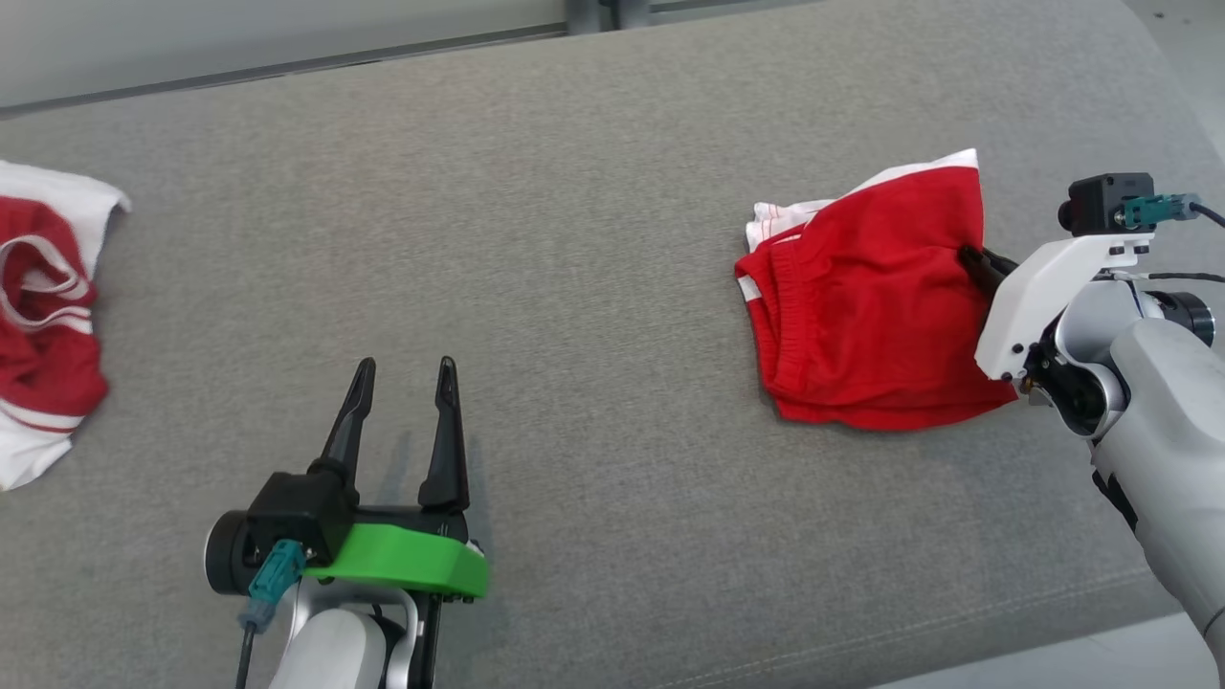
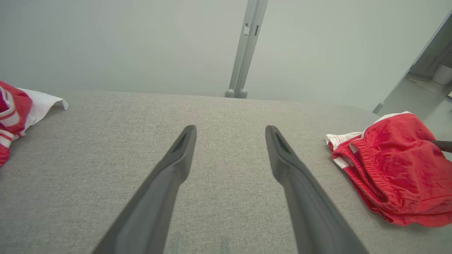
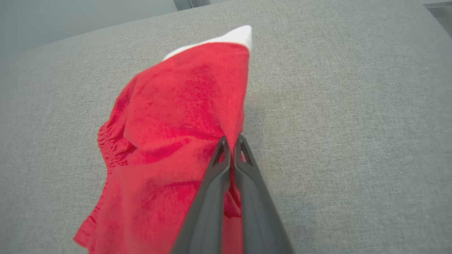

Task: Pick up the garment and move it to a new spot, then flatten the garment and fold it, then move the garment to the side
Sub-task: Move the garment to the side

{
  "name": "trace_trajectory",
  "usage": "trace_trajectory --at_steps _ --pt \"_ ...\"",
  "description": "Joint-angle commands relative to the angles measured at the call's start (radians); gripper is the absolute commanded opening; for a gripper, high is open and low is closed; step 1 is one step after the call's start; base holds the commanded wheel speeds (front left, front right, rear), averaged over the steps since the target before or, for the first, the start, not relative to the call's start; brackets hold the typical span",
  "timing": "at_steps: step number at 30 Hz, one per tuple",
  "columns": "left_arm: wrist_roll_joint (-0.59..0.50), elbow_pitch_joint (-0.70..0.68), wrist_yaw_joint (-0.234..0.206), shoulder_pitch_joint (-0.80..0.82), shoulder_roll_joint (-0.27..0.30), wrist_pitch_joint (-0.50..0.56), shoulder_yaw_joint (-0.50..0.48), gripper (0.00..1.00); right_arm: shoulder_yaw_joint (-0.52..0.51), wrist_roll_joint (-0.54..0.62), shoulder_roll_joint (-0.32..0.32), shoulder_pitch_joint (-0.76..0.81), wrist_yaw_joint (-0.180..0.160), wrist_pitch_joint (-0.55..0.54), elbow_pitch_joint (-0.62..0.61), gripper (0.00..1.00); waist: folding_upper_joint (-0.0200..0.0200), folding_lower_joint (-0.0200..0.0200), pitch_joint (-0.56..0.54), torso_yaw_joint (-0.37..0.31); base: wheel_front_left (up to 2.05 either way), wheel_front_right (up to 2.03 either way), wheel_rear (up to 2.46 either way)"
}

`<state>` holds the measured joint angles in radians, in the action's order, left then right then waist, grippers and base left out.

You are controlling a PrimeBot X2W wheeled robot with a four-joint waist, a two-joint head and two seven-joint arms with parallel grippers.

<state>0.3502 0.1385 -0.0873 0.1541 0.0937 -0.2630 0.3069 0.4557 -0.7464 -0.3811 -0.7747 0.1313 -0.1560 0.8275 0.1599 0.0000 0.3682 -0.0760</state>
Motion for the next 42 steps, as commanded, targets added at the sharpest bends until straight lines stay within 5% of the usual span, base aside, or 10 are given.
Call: trace_trajectory --at_steps 1,12,22,42 --pt "-0.007 0.003 0.004 0.016 0.002 -0.002 0.002 1.00 0.003 -0.006 -0.003 -0.011 -0.001 0.009 0.006 0.00 0.0000 0.0000 0.037 -0.099 0.00 0.00 0.00" --pt "-0.027 0.018 0.023 0.071 -0.004 -0.001 0.036 1.00 0.021 -0.025 -0.003 -0.090 -0.001 0.052 0.052 0.00 0.0000 0.0000 0.071 -0.185 0.00 0.00 0.00" --pt "-0.032 0.012 0.007 0.084 0.015 0.000 0.030 1.00 0.012 -0.018 -0.018 -0.176 -0.001 0.119 0.140 0.00 0.0000 0.0000 0.117 -0.131 0.00 0.00 0.00" --pt "-0.062 -0.111 -0.022 0.108 0.085 0.058 0.025 1.00 -0.058 0.020 -0.166 -0.352 -0.001 0.266 0.365 0.00 0.0000 0.0000 0.257 -0.057 0.00 0.00 0.00"
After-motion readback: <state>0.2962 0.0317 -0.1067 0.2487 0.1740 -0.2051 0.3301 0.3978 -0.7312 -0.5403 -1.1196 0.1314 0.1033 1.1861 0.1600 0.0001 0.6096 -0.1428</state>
